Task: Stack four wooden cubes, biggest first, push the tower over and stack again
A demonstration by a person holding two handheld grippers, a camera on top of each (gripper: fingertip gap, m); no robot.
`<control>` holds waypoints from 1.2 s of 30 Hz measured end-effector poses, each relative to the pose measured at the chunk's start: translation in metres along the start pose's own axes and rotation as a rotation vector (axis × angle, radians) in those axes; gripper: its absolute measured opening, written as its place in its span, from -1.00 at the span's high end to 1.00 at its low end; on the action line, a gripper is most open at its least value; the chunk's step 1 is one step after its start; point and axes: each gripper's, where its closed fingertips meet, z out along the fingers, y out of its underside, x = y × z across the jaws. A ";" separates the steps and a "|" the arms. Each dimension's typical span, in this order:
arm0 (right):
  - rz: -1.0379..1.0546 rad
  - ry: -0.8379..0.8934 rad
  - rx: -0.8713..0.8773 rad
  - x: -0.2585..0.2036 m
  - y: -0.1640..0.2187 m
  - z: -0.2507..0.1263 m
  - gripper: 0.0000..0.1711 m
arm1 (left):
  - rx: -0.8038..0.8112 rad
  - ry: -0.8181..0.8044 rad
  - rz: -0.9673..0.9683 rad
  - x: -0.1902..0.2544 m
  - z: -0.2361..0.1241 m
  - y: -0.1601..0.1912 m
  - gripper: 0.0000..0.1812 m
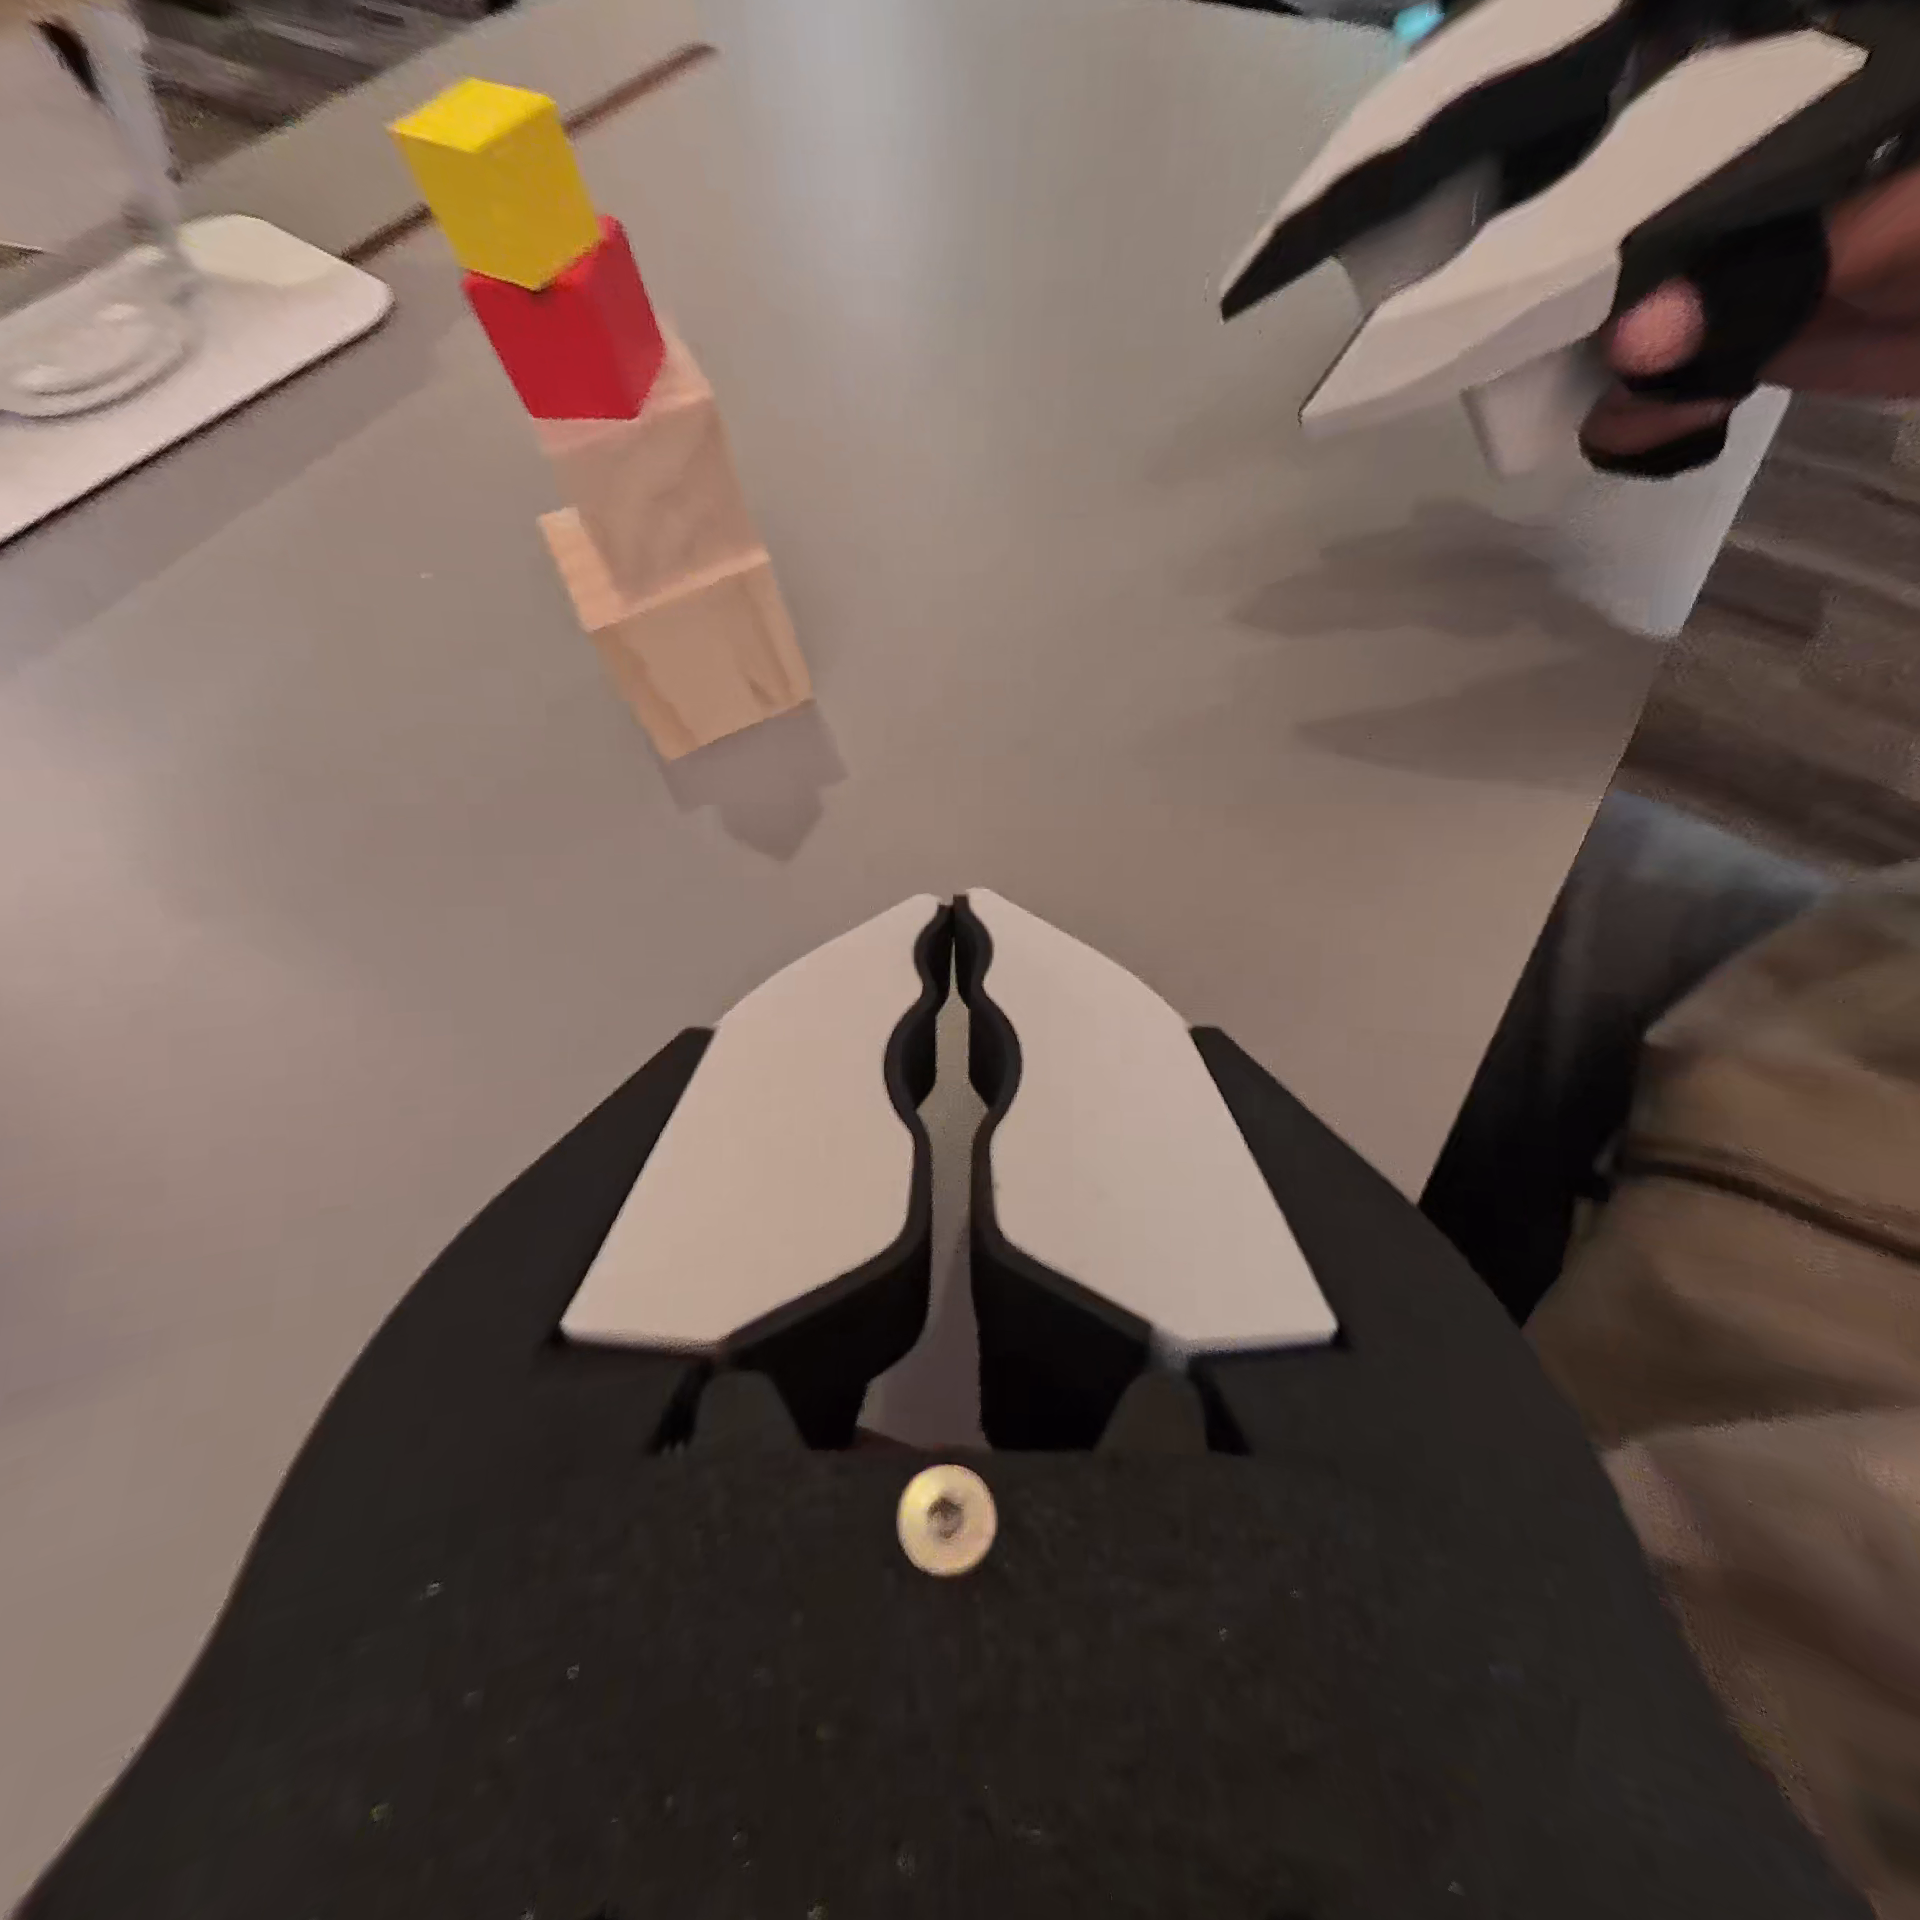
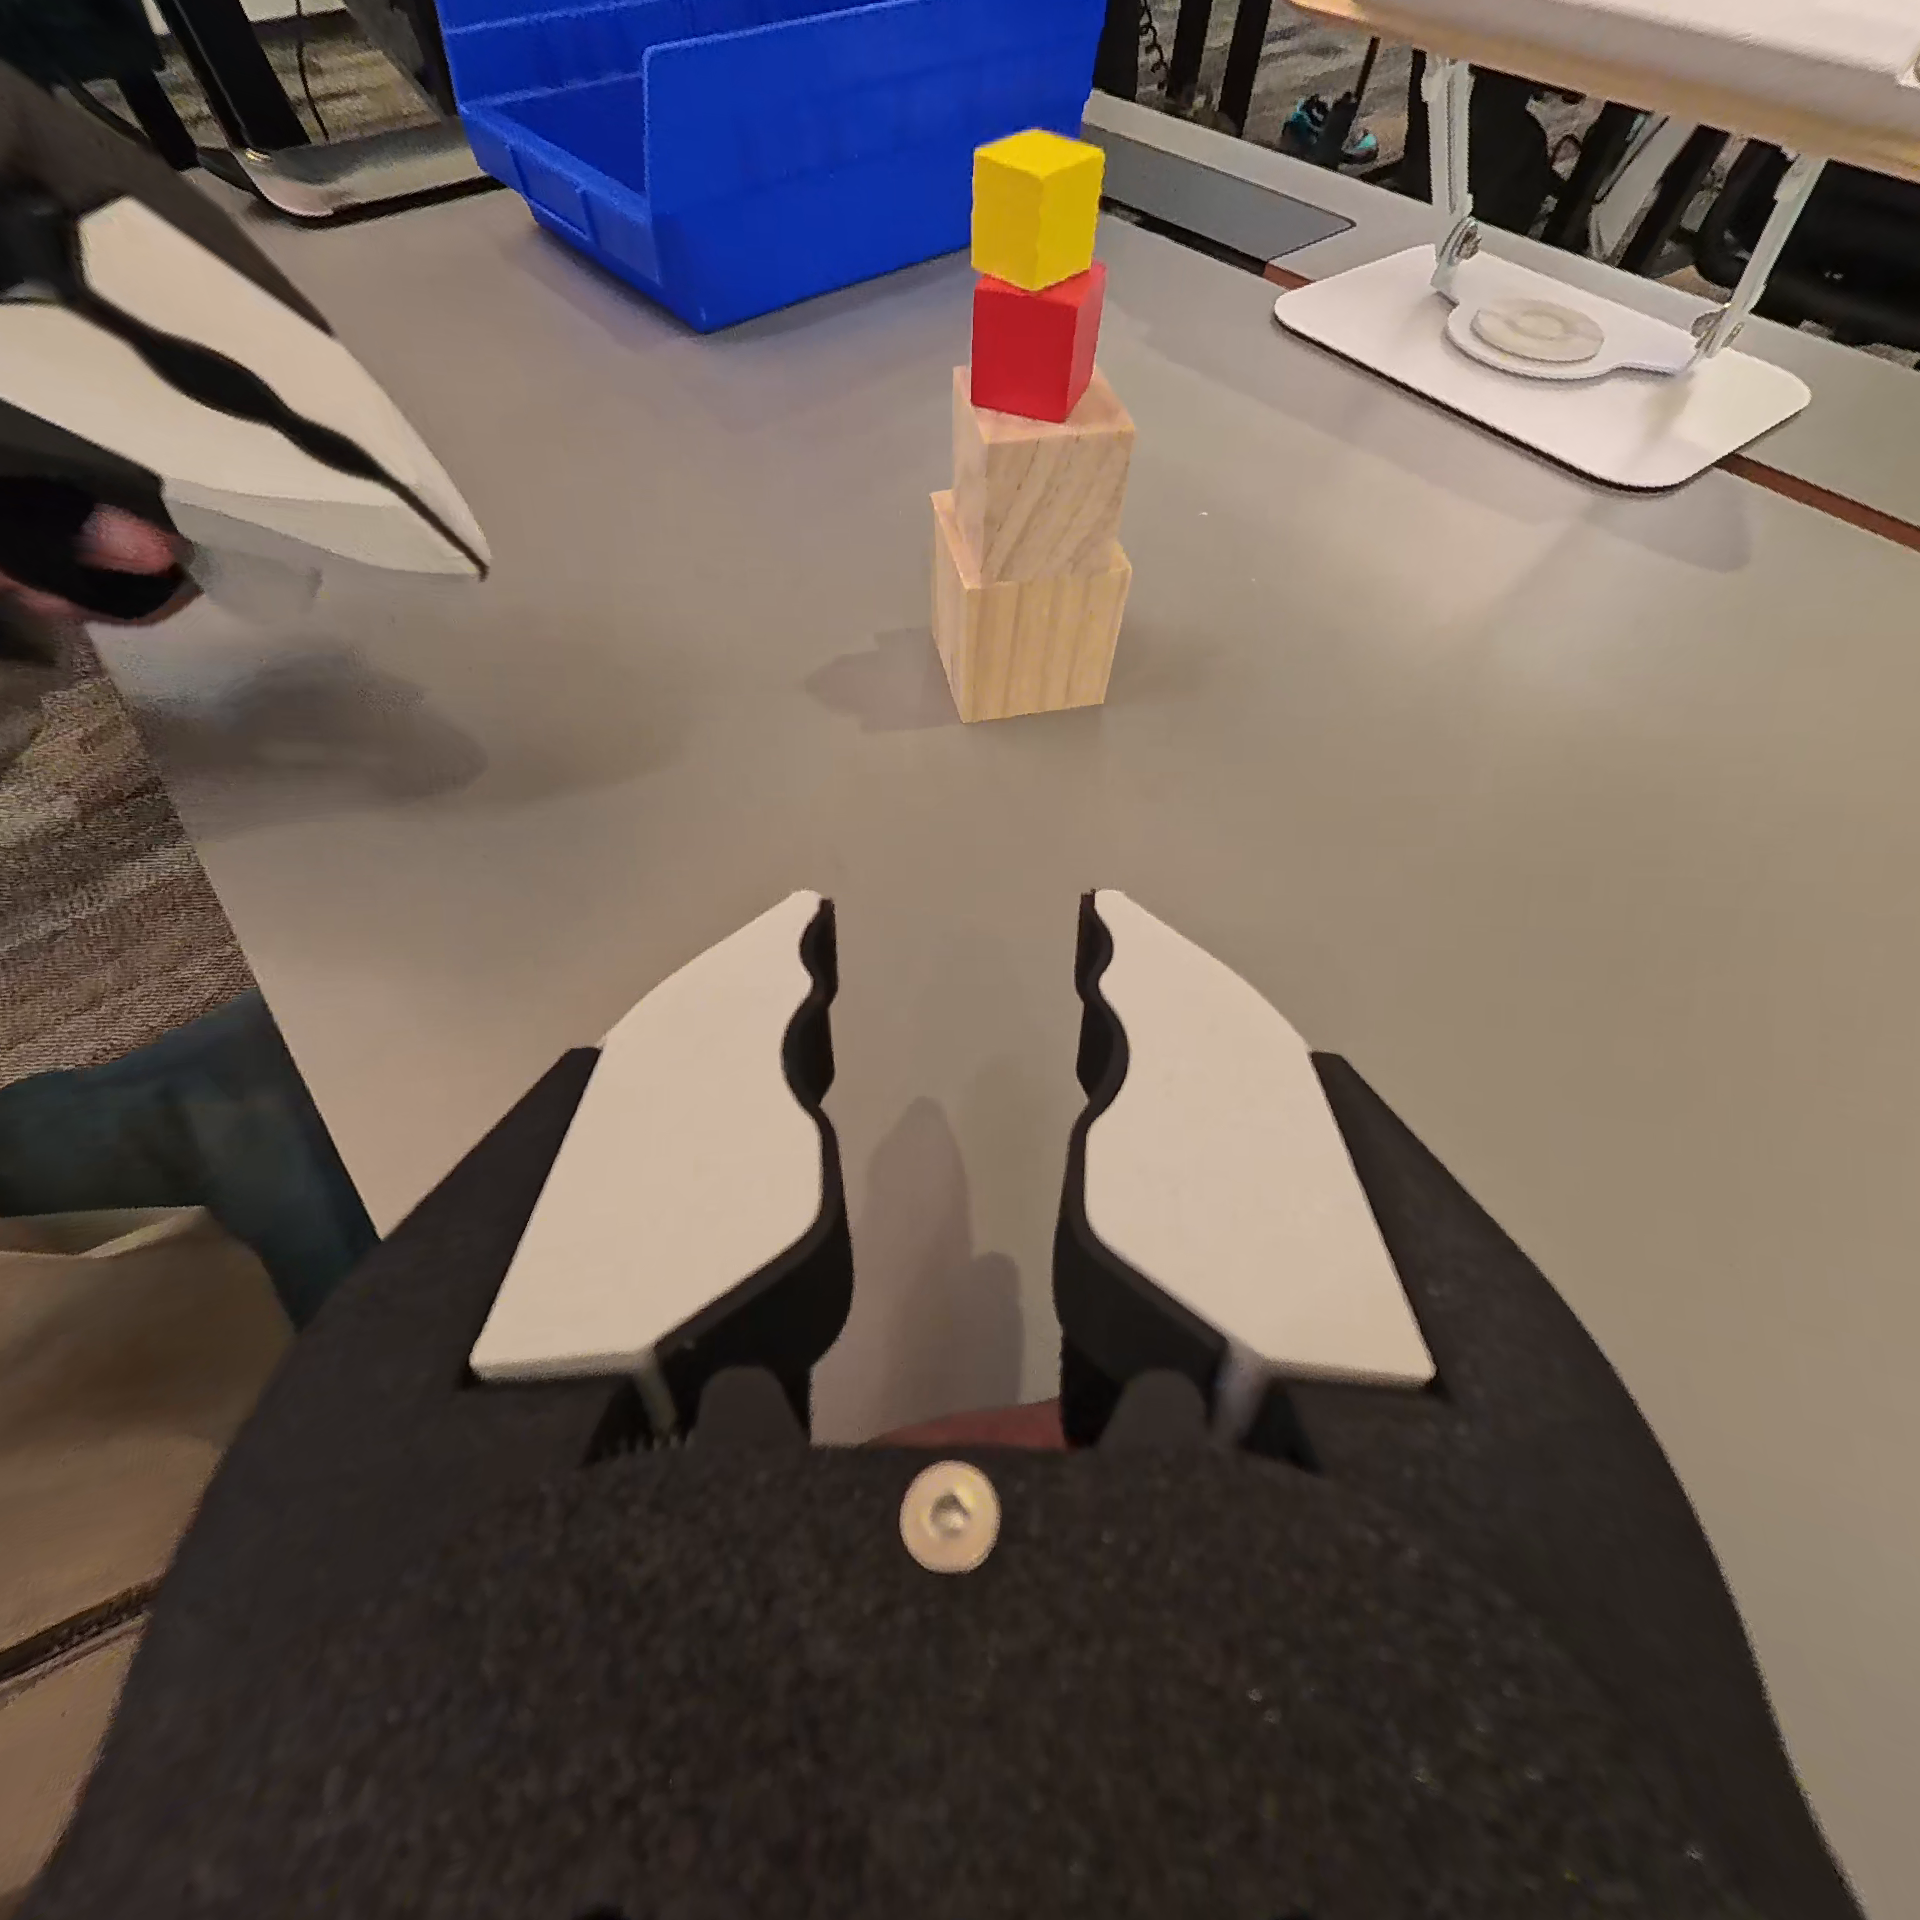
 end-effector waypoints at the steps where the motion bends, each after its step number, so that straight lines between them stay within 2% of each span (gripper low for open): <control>1: 0.002 0.002 -0.001 0.001 0.002 -0.002 0.49 | -0.021 0.021 0.021 -0.002 0.004 0.002 1.00; 8: 0.024 0.025 -0.004 0.014 0.011 -0.010 0.52 | -0.140 0.099 0.274 -0.009 0.026 0.004 1.00; 12: 0.035 0.033 0.003 0.021 0.010 -0.014 0.53 | -0.256 0.129 0.503 0.001 0.031 0.013 1.00; 15: 0.040 0.038 0.006 0.026 0.010 -0.016 0.53 | -0.290 0.046 0.636 -0.004 0.040 0.013 1.00; 16: 0.044 0.040 0.008 0.028 0.010 -0.017 0.53 | -0.278 0.013 0.632 -0.010 0.049 0.006 1.00; 18: 0.058 0.044 0.021 0.033 0.007 -0.018 0.54 | -0.281 -0.123 0.547 -0.044 0.092 -0.019 1.00; 20: 0.095 0.027 0.033 0.034 0.004 -0.018 0.55 | -0.328 -0.133 0.473 -0.073 0.135 -0.024 1.00; 21: 0.109 0.017 0.039 0.033 0.002 -0.019 0.56 | -0.344 -0.205 0.464 -0.089 0.136 -0.023 1.00; 23: 0.116 0.016 0.062 0.033 0.000 -0.022 0.56 | -0.297 -0.262 0.436 -0.086 0.103 -0.024 1.00; 26: 0.110 0.006 0.040 0.030 0.006 -0.023 0.58 | -0.152 -0.277 0.307 -0.047 0.037 -0.024 1.00; 28: 0.102 0.024 0.032 0.029 0.010 -0.024 0.58 | -0.116 -0.361 0.317 -0.036 0.006 -0.020 1.00; 31: 0.106 0.022 0.030 0.022 0.008 -0.022 0.58 | -0.093 -0.444 0.225 -0.036 -0.019 -0.009 1.00; 36: 0.062 0.073 0.023 0.014 0.003 -0.017 0.54 | 0.038 -0.527 0.079 -0.035 -0.043 -0.003 1.00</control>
